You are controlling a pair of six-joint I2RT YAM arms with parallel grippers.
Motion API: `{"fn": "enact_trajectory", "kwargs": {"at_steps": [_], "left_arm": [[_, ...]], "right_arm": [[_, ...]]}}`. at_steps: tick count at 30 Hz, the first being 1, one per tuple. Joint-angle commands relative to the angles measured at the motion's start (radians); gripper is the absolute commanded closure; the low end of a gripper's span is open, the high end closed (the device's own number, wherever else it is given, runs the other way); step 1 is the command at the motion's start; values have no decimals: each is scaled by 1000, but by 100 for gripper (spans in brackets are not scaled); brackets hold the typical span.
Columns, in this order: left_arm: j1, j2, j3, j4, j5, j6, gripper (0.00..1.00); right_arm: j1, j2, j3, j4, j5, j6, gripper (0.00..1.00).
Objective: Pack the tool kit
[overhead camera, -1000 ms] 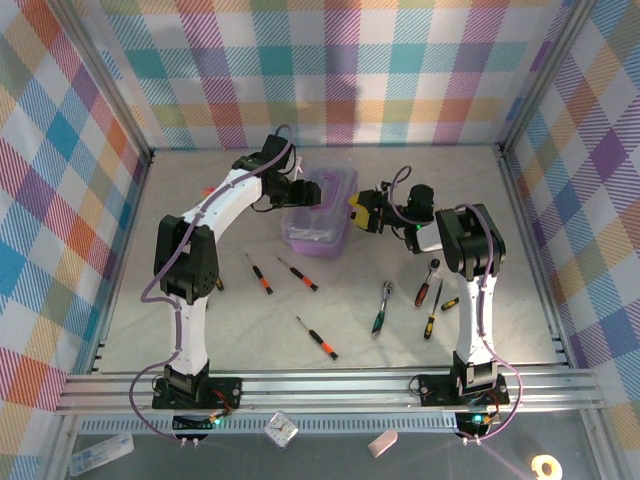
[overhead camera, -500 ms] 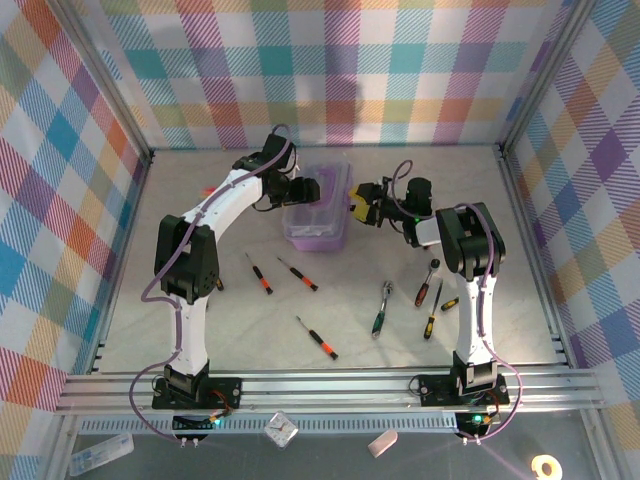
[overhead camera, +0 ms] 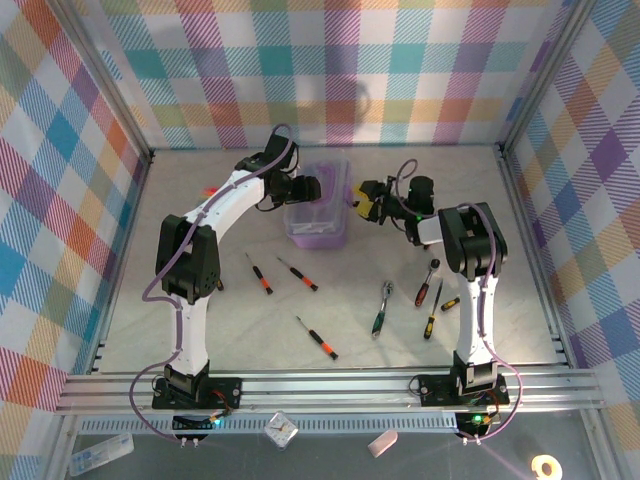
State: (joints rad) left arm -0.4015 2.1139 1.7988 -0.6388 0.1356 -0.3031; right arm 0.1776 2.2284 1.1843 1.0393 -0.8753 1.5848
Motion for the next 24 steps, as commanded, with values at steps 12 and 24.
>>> {"fn": "enact_trajectory", "kwargs": {"at_steps": [12,24], "left_arm": [[-39,174,-74,-449,-214,93,100],[-150,141,229,-442,18,-37,100]], "right_arm": [[-95,-301,-100,200,-48,-100,50],[-80,-580,-214,-741,83,-767,45]]}}
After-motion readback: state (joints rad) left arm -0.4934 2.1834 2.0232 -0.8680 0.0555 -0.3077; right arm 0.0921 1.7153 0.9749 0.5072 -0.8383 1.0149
